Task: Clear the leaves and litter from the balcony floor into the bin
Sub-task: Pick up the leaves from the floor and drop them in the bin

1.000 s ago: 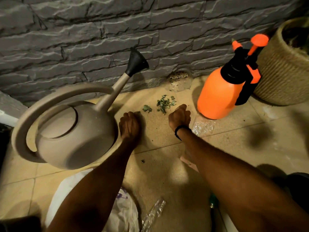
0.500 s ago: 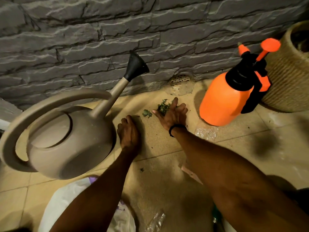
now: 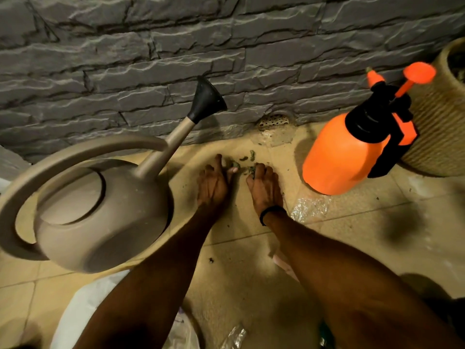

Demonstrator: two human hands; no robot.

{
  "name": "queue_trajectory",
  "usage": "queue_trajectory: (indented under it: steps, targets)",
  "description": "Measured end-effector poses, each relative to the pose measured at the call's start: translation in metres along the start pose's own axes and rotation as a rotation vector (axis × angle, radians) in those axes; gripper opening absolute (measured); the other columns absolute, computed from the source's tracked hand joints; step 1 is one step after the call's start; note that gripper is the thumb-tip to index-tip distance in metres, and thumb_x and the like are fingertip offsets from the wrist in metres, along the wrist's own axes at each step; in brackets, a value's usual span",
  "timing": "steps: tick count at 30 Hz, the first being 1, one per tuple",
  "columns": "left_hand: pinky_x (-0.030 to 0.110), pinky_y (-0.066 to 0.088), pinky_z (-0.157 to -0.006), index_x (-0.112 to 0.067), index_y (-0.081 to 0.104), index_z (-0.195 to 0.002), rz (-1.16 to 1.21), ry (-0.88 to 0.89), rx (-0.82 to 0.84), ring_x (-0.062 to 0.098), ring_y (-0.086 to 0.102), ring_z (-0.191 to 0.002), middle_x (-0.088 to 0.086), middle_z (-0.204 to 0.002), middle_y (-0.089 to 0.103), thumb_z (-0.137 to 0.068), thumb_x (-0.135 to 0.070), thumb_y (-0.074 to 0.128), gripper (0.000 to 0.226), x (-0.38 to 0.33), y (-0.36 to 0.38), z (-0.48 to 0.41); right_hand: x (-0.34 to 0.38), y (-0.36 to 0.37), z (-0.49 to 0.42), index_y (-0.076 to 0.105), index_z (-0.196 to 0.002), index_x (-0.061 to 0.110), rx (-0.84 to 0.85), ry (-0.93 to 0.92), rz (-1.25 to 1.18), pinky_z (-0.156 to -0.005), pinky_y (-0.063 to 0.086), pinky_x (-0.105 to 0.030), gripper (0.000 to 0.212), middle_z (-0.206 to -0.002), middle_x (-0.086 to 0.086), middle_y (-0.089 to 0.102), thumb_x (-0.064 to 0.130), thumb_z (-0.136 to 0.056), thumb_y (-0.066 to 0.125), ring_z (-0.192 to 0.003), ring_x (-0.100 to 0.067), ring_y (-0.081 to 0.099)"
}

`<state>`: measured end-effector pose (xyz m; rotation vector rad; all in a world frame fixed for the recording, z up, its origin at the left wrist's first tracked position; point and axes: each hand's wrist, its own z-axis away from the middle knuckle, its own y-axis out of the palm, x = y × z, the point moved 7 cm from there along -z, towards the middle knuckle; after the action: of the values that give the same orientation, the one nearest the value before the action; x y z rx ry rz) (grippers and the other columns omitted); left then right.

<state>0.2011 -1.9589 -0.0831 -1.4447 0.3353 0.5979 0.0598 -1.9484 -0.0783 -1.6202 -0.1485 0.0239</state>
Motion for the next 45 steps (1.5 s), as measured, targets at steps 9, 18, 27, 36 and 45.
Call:
queue_trajectory:
  steps: [9,18,27,36,45]
  targets:
    - [0.043,0.038,-0.093,-0.020,0.053,-0.127,-0.316,0.081,-0.026,0.031,0.048,-0.111,0.013,-0.127,0.053,-0.104,-0.051,0.026,0.047,-0.009,0.013,0.001,-0.025,0.002,-0.014,0.039,-0.142,0.005,-0.161,0.298,-0.487,-0.079,0.049,-0.045,0.048,-0.122,-0.019,0.041,0.007,-0.095,0.049,-0.090,-0.037,0.053]
    - [0.041,0.046,-0.084,-0.013,0.059,-0.110,-0.078,0.039,-0.142,0.031,0.058,-0.095,0.012,-0.103,0.063,-0.105,-0.037,0.039,0.032,-0.002,0.004,0.013,-0.003,0.009,-0.069,0.042,-0.141,0.016,0.032,0.142,-0.376,-0.100,0.032,-0.043,0.042,-0.140,-0.013,0.037,0.027,-0.101,0.041,-0.117,-0.036,0.040]
    - [0.007,0.038,-0.058,-0.023,0.054,-0.083,0.421,-0.084,-0.185,-0.006,0.056,-0.068,-0.011,-0.077,0.057,-0.100,-0.016,0.055,0.018,0.013,-0.025,0.017,0.035,0.017,-0.025,0.057,-0.110,0.004,-0.028,-0.037,-0.099,-0.074,0.049,-0.045,0.023,-0.105,-0.023,0.056,0.005,-0.092,0.042,-0.085,-0.039,0.059]
    - [0.040,0.053,-0.092,-0.013,0.060,-0.118,0.526,-0.147,-0.073,0.018,0.063,-0.102,0.002,-0.111,0.064,-0.108,-0.027,0.040,0.026,0.048,-0.014,0.063,-0.030,-0.007,-0.001,0.056,-0.088,0.000,-0.050,0.652,-0.942,-0.070,0.036,-0.034,0.026,-0.092,-0.023,0.061,0.024,-0.097,0.051,-0.095,-0.033,0.057]
    - [0.045,0.035,-0.108,-0.009,0.029,-0.152,-0.001,-0.052,0.147,0.037,0.042,-0.129,0.018,-0.148,0.036,-0.109,-0.031,0.030,0.048,-0.009,-0.014,0.030,-0.039,-0.016,0.011,0.052,-0.083,0.006,0.070,0.735,-1.002,-0.071,0.039,-0.035,0.026,-0.091,-0.019,0.058,0.029,-0.096,0.055,-0.102,-0.037,0.060]
